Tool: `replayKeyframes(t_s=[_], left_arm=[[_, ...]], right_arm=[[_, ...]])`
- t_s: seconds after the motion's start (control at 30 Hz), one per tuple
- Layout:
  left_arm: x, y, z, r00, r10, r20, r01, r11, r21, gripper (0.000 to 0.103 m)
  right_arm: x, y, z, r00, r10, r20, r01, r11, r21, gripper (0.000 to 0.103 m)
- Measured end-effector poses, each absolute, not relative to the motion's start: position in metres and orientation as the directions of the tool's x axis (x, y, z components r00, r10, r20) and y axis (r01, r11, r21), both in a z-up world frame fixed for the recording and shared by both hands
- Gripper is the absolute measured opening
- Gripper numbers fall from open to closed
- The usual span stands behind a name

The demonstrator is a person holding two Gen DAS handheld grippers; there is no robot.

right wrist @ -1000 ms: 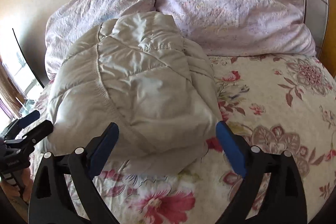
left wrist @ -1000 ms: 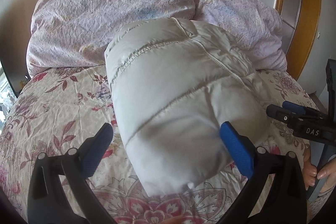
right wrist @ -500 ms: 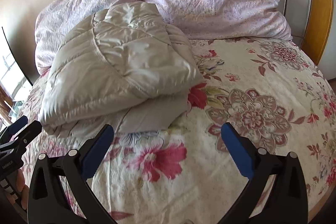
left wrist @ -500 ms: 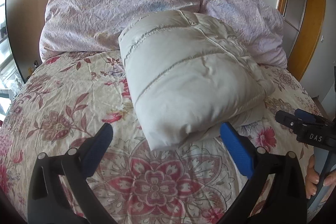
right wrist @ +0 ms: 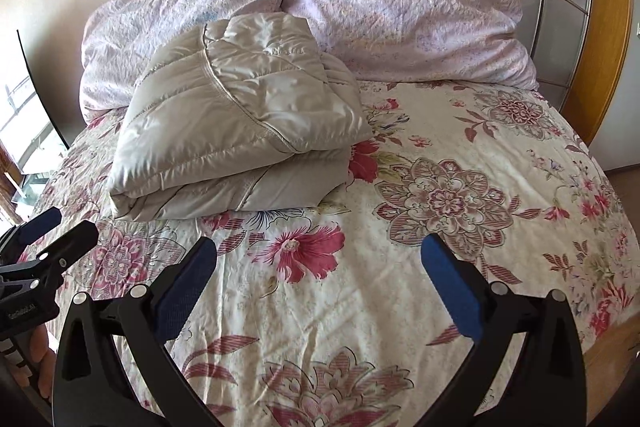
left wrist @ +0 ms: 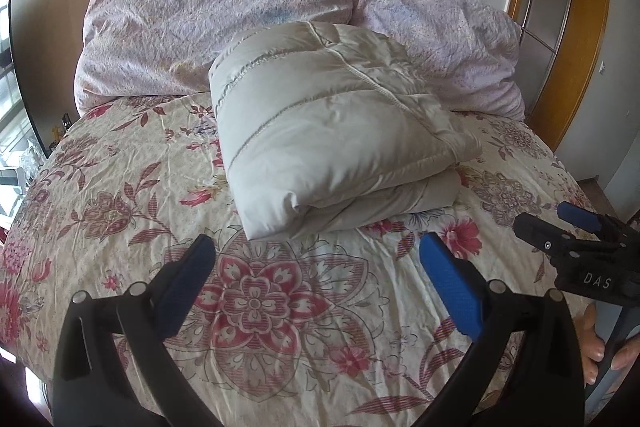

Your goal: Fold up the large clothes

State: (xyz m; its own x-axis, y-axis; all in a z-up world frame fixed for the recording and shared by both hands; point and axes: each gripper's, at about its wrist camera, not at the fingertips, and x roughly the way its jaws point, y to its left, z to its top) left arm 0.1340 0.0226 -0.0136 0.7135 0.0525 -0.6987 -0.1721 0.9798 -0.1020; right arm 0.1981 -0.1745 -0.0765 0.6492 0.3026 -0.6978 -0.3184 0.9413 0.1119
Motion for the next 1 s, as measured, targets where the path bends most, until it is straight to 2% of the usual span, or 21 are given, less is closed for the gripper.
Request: replayKeyframes(t_s=[0.73, 1.0], left_arm=[[0.122, 0.013, 0.009, 0.721, 0.042, -0.691, -0.176, 0.977, -0.124, 0.101], [0.121, 0.017, 0.008, 0.720, -0.009, -0.694, -0.160, 0.971, -0.179, 0.101]], right_arm=[[0.185, -0.185, -0.054, 0.620, 0.382, -0.685, -0.358, 0.915, 0.186, 0.102], [0.187, -0.184, -0.056, 0.606, 0.398, -0.689, -0.366, 0.908, 0.202, 0.102]])
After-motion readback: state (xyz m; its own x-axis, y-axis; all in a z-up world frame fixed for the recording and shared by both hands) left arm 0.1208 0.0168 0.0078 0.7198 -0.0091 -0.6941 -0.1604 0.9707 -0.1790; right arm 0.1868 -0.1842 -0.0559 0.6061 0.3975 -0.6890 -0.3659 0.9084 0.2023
